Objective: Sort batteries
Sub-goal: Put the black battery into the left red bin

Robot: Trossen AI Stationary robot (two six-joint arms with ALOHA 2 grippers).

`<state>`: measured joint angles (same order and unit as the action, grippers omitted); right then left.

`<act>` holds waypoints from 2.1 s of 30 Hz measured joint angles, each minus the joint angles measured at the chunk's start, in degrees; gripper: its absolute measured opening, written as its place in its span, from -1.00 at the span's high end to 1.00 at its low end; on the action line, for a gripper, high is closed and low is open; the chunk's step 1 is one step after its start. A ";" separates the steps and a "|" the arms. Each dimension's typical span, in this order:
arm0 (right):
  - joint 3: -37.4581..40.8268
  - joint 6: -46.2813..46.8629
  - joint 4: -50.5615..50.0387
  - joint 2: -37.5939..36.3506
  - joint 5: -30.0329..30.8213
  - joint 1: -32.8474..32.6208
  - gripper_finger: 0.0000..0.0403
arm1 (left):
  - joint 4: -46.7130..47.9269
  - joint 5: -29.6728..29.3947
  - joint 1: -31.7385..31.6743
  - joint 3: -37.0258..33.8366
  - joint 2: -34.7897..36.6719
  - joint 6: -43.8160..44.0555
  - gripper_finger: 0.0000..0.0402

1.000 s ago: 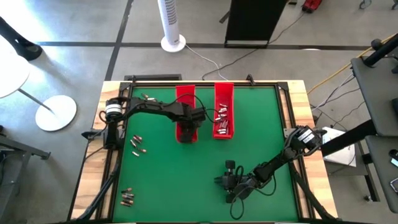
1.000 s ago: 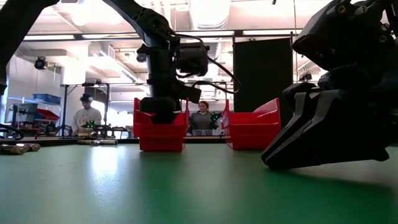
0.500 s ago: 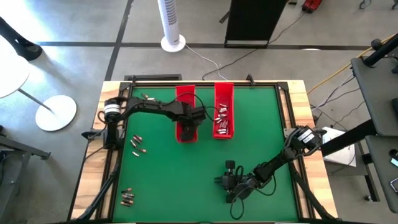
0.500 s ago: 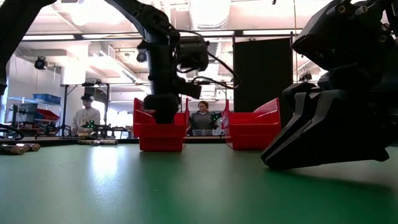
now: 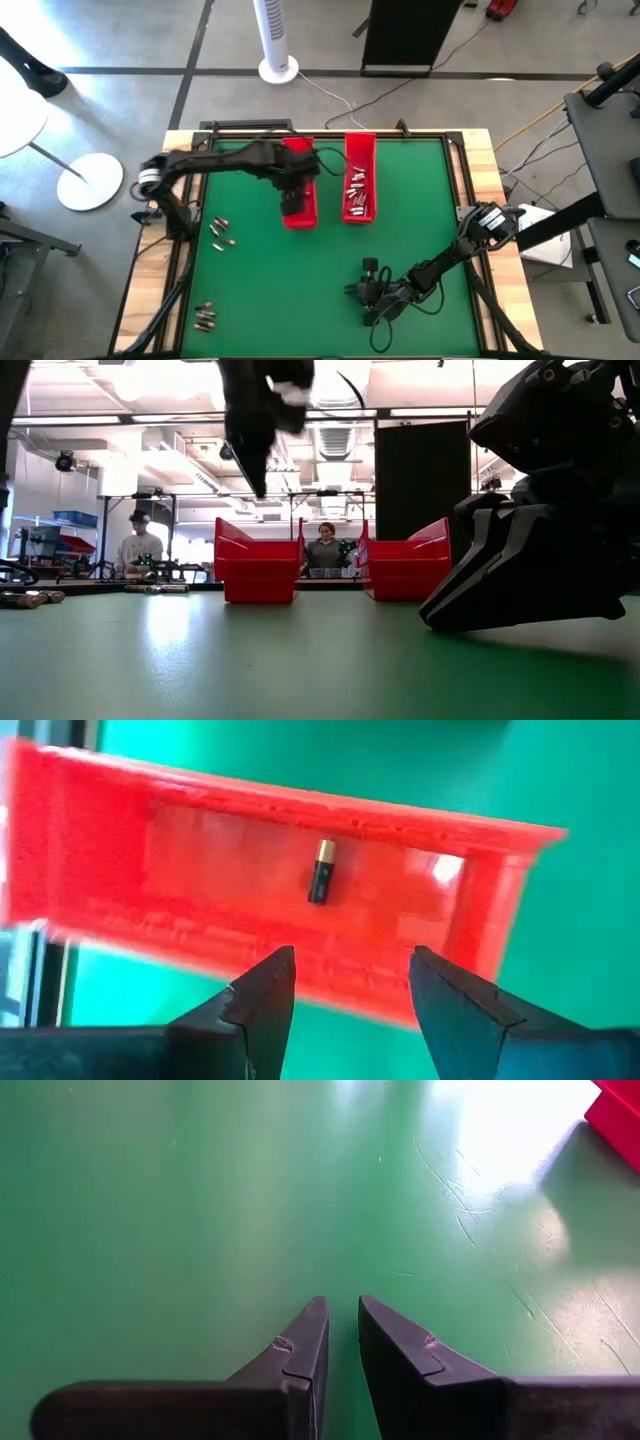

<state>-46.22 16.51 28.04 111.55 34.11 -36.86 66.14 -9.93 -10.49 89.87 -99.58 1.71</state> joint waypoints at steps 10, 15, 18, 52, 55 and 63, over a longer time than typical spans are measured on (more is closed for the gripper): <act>0.00 0.02 -0.23 0.00 0.00 -0.13 0.74 | -1.51 0.00 6.00 -9.43 18.89 15.47 0.15; 0.00 0.03 -0.25 0.00 0.00 -0.13 0.74 | -4.26 0.00 12.53 -19.82 25.63 22.42 0.15; 0.00 0.03 -0.22 0.00 0.02 -0.13 0.74 | -5.40 0.06 16.52 -26.69 27.90 27.12 0.15; 0.02 0.03 -0.20 0.00 0.42 0.00 0.74 | -8.41 7.52 21.34 -54.01 19.96 25.75 0.23; 0.02 0.03 -0.20 0.00 0.42 0.00 0.74 | -9.73 7.67 21.45 -53.99 18.02 25.34 0.23; 0.02 0.03 -0.20 0.00 0.42 0.00 0.74 | -10.15 8.92 21.48 -52.10 13.37 23.54 0.24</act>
<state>-46.19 16.53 27.83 111.55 34.52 -36.86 55.99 -1.02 10.98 37.77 -86.21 25.26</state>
